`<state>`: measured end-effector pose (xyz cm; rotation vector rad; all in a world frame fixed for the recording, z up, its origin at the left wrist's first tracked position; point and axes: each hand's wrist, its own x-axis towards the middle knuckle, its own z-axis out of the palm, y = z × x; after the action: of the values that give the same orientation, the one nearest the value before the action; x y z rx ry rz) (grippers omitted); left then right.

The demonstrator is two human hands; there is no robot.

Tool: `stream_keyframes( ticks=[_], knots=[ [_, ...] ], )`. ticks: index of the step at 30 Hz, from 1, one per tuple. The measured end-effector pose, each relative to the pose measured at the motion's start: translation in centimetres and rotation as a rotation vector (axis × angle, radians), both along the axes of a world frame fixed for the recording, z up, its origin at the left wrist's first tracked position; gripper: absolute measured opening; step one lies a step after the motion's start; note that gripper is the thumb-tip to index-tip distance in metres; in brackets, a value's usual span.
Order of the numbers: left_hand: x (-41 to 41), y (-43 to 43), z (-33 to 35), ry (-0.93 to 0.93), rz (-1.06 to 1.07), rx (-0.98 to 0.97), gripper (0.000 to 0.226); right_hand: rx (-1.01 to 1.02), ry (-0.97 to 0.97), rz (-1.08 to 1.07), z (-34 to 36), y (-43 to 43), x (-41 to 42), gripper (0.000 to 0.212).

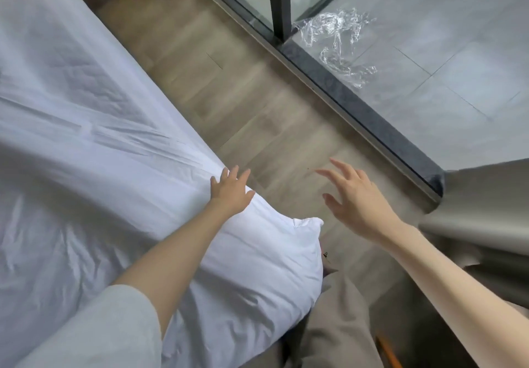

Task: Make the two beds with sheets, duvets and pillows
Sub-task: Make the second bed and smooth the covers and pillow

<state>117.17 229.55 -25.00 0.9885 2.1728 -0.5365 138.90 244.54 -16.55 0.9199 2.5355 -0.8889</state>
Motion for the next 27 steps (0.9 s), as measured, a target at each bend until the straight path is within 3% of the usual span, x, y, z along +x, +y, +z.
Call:
stream_keyframes(
  ticks=[7, 9, 12, 17, 19, 23, 27],
  knots=[
    [-1.9, 1.0, -9.5, 0.122, -0.283, -0.326, 0.088, -0.007, -0.014, -0.102, -8.5, -1.8, 0.9, 0.053],
    [-2.2, 0.8, -11.2, 0.118, -0.300, -0.328, 0.088, -0.004, -0.023, -0.111, -10.5, -2.8, 1.1, 0.053],
    [-1.0, 1.0, -12.3, 0.020, -0.291, -0.211, 0.075, -0.031, -0.035, -0.151, -12.4, -4.7, 1.3, 0.053],
    [0.9, 0.4, -11.1, -0.073, -0.263, -0.091, 0.023, -0.061, -0.030, -0.219, -13.1, -8.7, 1.2, 0.053],
    [1.2, -0.1, -10.4, -0.096, -0.284, 0.009, 0.021, -0.038, -0.026, -0.221, -13.0, -10.1, 1.0, 0.052],
    [2.7, -3.3, -7.2, -0.125, -0.235, 0.393, 0.012, 0.040, 0.046, -0.243, -12.7, -12.1, 1.2, 0.056],
    [4.4, -8.8, -3.0, -0.117, -0.278, 0.579, 0.008, -0.017, 0.176, -0.272, -11.0, -14.1, 1.5, 0.085]
  ],
)
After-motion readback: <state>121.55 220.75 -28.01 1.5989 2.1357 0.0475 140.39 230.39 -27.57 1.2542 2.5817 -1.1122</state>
